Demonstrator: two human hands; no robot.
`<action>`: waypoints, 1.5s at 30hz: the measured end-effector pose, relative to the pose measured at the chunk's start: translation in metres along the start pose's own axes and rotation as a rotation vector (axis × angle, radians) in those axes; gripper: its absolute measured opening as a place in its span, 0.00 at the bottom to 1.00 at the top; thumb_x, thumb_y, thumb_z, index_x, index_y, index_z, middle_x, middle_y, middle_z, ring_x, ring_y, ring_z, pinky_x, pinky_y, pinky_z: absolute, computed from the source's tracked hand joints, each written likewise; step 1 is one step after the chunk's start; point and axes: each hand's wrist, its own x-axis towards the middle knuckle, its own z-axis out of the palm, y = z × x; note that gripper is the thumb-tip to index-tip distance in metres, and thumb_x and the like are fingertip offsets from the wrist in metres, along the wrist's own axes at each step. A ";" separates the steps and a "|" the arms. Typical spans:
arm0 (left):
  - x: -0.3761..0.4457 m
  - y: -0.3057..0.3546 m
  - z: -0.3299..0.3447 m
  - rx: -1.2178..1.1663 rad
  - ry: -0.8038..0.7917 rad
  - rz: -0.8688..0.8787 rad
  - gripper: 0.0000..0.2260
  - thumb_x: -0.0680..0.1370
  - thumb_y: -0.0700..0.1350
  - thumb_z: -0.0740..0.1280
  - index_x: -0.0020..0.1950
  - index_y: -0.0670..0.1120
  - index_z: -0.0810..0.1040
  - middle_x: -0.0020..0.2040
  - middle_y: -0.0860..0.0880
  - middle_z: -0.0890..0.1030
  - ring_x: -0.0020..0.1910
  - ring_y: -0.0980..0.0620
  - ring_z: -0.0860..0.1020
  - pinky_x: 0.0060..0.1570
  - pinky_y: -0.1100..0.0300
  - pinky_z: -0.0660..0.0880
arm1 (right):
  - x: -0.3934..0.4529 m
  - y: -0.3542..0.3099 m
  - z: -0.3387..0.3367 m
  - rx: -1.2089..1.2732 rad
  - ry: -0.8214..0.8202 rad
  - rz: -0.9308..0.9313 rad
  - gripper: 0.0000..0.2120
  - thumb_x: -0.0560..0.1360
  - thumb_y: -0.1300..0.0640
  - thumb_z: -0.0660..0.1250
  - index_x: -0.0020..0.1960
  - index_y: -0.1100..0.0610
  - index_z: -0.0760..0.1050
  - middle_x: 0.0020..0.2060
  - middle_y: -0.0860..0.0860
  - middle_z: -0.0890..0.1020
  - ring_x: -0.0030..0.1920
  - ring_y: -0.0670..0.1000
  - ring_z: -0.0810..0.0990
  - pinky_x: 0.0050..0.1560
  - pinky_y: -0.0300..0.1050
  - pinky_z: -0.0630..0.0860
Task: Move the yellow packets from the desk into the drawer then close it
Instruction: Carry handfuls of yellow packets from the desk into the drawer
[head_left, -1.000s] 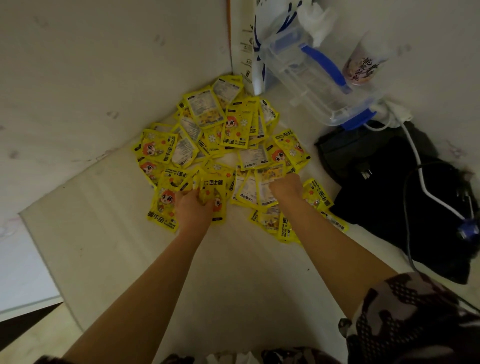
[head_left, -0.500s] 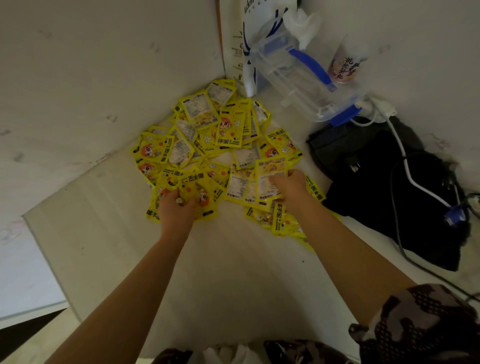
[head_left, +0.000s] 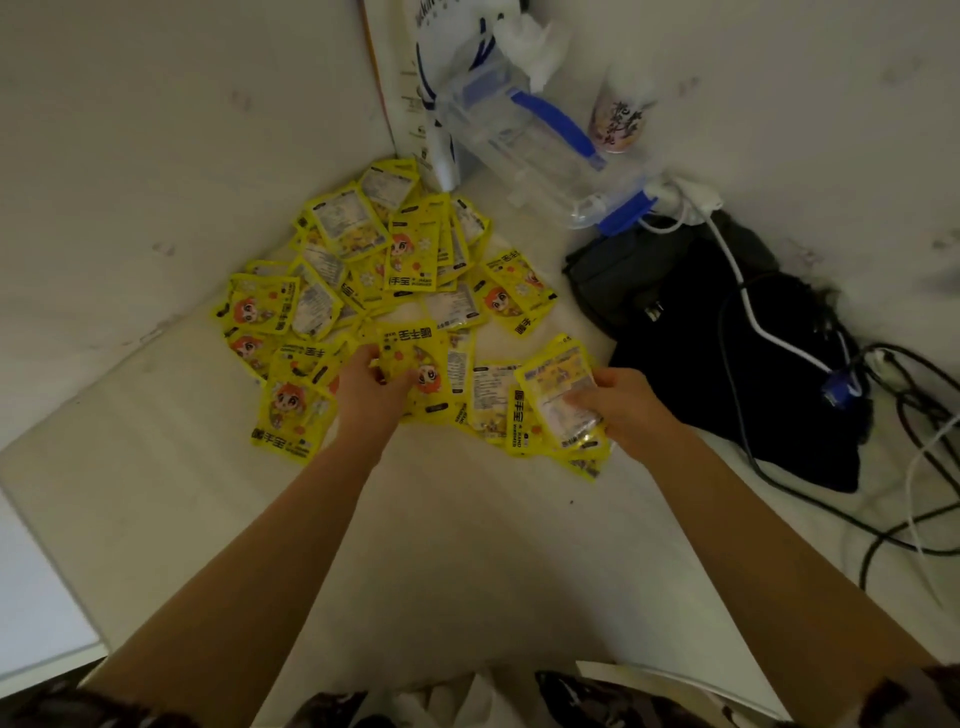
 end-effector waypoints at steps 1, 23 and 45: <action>0.001 0.002 0.004 0.000 -0.015 0.003 0.24 0.73 0.44 0.73 0.67 0.45 0.70 0.52 0.47 0.76 0.48 0.48 0.76 0.43 0.55 0.73 | -0.001 0.004 -0.003 -0.040 -0.030 -0.007 0.11 0.70 0.69 0.70 0.52 0.64 0.80 0.50 0.63 0.83 0.51 0.62 0.82 0.57 0.57 0.78; 0.026 0.003 0.048 0.238 -0.004 -0.115 0.20 0.75 0.43 0.70 0.64 0.41 0.70 0.60 0.41 0.77 0.58 0.41 0.76 0.47 0.53 0.70 | 0.019 0.023 0.021 -1.154 -0.105 -0.254 0.16 0.77 0.53 0.64 0.64 0.54 0.70 0.71 0.57 0.64 0.69 0.62 0.63 0.67 0.61 0.63; -0.060 -0.057 -0.011 -0.208 0.082 -0.236 0.16 0.75 0.44 0.71 0.58 0.47 0.67 0.49 0.44 0.80 0.41 0.48 0.80 0.33 0.58 0.74 | -0.043 0.034 -0.012 -0.410 -0.053 -0.281 0.13 0.76 0.63 0.66 0.61 0.58 0.74 0.52 0.51 0.80 0.52 0.51 0.78 0.53 0.45 0.75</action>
